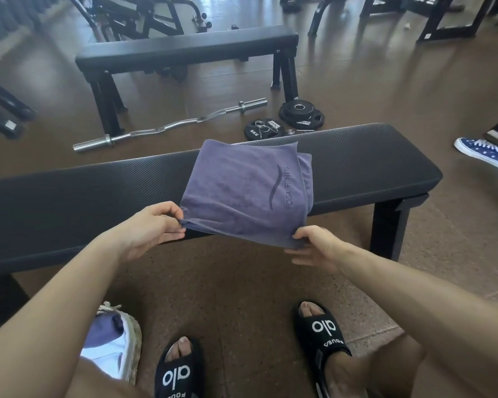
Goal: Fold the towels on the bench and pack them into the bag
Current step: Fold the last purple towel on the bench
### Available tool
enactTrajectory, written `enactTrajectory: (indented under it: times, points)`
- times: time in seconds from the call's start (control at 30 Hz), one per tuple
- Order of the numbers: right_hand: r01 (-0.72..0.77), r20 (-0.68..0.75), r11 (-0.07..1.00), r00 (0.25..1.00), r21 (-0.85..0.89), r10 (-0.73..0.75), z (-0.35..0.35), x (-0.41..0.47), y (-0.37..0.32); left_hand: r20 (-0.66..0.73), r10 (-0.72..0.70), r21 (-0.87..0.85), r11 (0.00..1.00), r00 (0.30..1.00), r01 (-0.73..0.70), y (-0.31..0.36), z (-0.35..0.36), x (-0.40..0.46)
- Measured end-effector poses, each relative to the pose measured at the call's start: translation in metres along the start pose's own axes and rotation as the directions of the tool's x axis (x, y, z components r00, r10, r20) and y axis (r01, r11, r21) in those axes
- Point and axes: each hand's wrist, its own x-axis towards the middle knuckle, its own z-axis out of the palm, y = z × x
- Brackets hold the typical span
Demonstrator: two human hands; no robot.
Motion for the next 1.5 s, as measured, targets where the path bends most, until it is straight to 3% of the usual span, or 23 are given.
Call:
enactTrajectory:
  times: [0.1, 0.33, 0.57, 0.77, 0.83, 0.9, 0.97, 1.0, 1.03, 1.1, 1.17, 1.3, 1.5]
  points:
    - [-0.042, 0.074, 0.996, 0.997, 0.075, 0.037, 0.003, -0.001, 0.007, -0.011, -0.001, 0.019, 1.0, 1.0, 0.001, 0.001, 0.001, -0.002]
    - [0.024, -0.068, 0.995, 0.998, 0.098, -0.018, -0.004, -0.002, 0.003, -0.039, 0.011, 0.066, 0.998, 0.999, -0.009, -0.001, -0.002, -0.003]
    - [-0.008, -0.073, 0.998, 0.997, 0.068, 0.013, -0.003, -0.004, 0.003, -0.058, 0.01, 0.131, 0.991, 0.998, -0.002, -0.005, -0.006, -0.004]
    - [-0.048, -0.094, 0.998, 0.995, -0.033, 0.044, -0.004, -0.002, 0.0, -0.097, 0.073, 0.442, 0.897, 0.993, -0.022, 0.0, -0.005, -0.005]
    - [-0.065, -0.132, 0.98, 0.99, -0.191, 0.04, -0.004, -0.002, -0.005, -0.111, 0.136, 0.584, 0.81, 0.984, -0.046, 0.001, -0.001, -0.005]
    - [-0.061, -0.157, 0.847, 0.987, -0.528, -0.027, -0.003, -0.008, -0.016, -0.102, 0.159, 0.697, 0.716, 0.982, -0.044, 0.003, 0.002, -0.007]
    - [0.028, -0.134, 0.555, 0.96, -0.831, -0.248, -0.003, -0.018, -0.035, -0.056, 0.124, 0.767, 0.64, 0.991, -0.037, 0.009, 0.004, -0.009]
    - [0.098, -0.094, 0.441, 0.915, -0.892, -0.393, -0.003, -0.021, -0.046, -0.048, 0.115, 0.779, 0.626, 0.992, -0.035, 0.012, 0.006, -0.009]
    - [0.164, -0.066, 0.396, 0.859, -0.904, -0.507, -0.002, -0.025, -0.058, -0.064, 0.133, 0.779, 0.626, 0.989, -0.034, 0.017, 0.007, -0.008]
    - [0.282, -0.092, 0.446, 0.753, -0.849, -0.651, -0.001, -0.027, -0.082, -0.144, 0.239, 0.771, 0.635, 0.96, -0.042, 0.024, 0.012, -0.002]
    - [0.358, -0.149, 0.517, 0.695, -0.777, -0.704, -0.001, -0.017, -0.1, -0.186, 0.325, 0.762, 0.643, 0.927, -0.073, 0.029, 0.022, 0.007]
    - [0.387, -0.229, 0.651, 0.718, -0.653, -0.657, -0.001, 0.017, -0.118, -0.132, 0.269, 0.77, 0.634, 0.954, -0.072, 0.027, 0.041, 0.028]
    - [0.296, -0.329, 0.673, 0.697, -0.678, -0.637, 0.008, 0.062, -0.14, -0.31, 0.234, 0.66, 0.751, 0.922, 0.031, 0.024, 0.036, 0.054]
